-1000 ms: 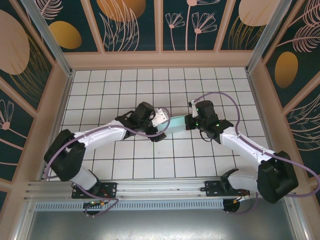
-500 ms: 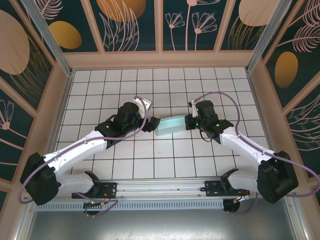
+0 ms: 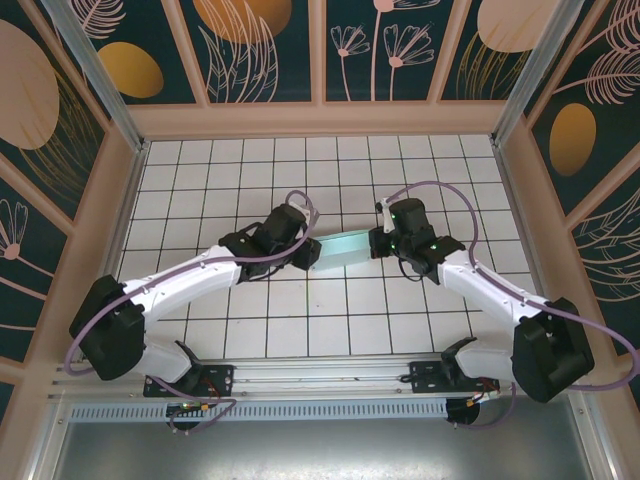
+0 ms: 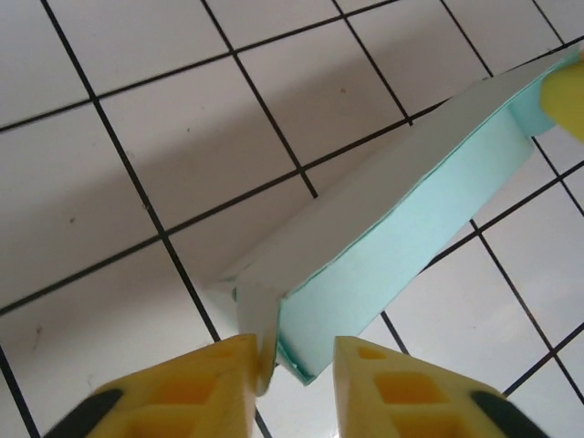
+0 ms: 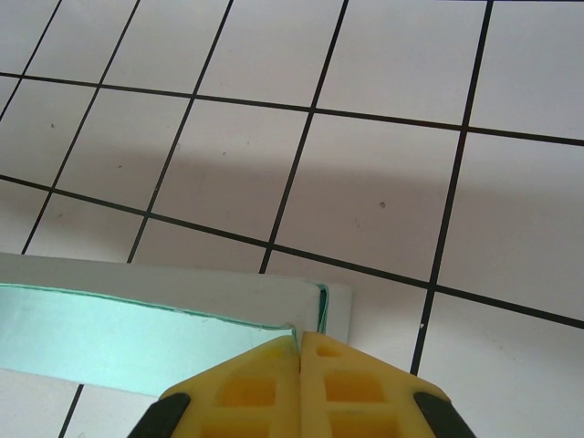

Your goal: Fold the paper box

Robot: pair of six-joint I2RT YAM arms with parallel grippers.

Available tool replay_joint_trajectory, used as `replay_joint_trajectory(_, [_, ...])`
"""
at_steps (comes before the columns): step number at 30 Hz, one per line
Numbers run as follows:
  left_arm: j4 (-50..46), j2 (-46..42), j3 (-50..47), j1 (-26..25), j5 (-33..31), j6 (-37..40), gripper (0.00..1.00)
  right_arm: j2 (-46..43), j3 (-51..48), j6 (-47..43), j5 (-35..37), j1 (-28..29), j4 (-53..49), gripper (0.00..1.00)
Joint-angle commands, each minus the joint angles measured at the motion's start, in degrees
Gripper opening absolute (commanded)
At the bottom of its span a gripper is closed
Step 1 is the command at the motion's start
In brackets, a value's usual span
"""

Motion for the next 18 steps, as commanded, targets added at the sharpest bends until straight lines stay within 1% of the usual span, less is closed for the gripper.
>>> replay_joint_trajectory(1, [-2.2, 0.7, 2.6, 0.0, -1.1, -4.4, 0.21, 0.7, 1.9, -0.7, -0.2, 0.5, -1.3, 0.00])
replay_joint_trajectory(5, [-1.5, 1.9, 3.1, 0.0, -0.7, -6.7, 0.16, 0.8, 1.8, -0.8, -0.5, 0.5, -0.9, 0.00])
replay_joint_trajectory(7, [-2.0, 2.8, 3.5, 0.0, -0.6, -6.7, 0.16, 0.9, 2.0, -0.8, -0.6, 0.5, -0.9, 0.00])
replay_joint_trajectory(10, [-3.4, 3.6, 4.2, 0.0, -2.3, -6.6, 0.14, 0.8, 1.9, -1.0, -0.3, 0.5, -1.0, 0.00])
replay_joint_trajectory(12, [-3.9, 4.0, 4.4, 0.0, -3.3, -6.7, 0.12, 0.7, 1.7, -1.0, -0.3, 0.5, -1.0, 0.00])
replay_joint_trajectory(14, [-3.9, 4.7, 4.6, 0.0, -3.6, -7.1, 0.07, 0.7, 1.5, -0.8, -0.3, 0.5, -0.8, 0.00])
replay_joint_trajectory(18, [-3.9, 5.5, 5.4, 0.0, -2.9, -8.5, 0.07, 0.6, 1.5, -1.0, -0.3, 0.5, -0.8, 0.00])
